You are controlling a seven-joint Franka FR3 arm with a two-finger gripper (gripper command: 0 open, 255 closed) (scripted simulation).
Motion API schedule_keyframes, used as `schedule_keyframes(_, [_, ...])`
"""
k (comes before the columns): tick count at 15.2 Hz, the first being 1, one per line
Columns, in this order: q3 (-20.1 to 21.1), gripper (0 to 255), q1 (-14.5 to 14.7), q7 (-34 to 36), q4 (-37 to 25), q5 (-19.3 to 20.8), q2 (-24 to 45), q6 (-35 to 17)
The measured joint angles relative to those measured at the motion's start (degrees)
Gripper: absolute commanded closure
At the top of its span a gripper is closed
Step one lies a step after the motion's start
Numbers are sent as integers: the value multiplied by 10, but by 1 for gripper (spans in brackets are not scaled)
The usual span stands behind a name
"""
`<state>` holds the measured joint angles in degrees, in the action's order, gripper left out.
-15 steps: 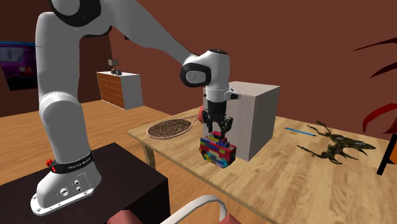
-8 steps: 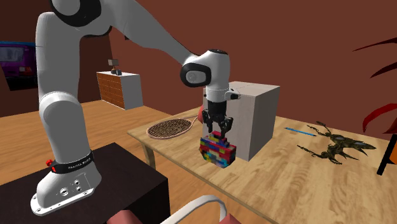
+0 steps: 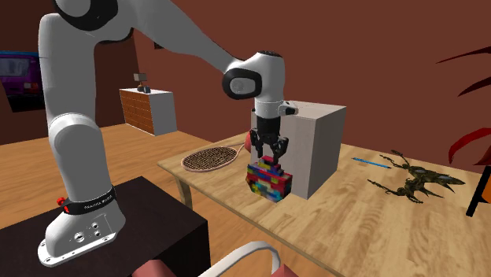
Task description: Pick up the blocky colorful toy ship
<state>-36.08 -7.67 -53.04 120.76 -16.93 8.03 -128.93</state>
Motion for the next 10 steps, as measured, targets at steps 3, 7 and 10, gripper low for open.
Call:
schedule_keyframes(3, [-3, 255, 2, 11, -9, 14, -14, 18])
schedule_keyframes(7, [-5, 255, 5, 27, -25, 32, -31, 46])
schedule_keyframes(10, [-6, 255, 6, 36, -34, 41, -41, 62])
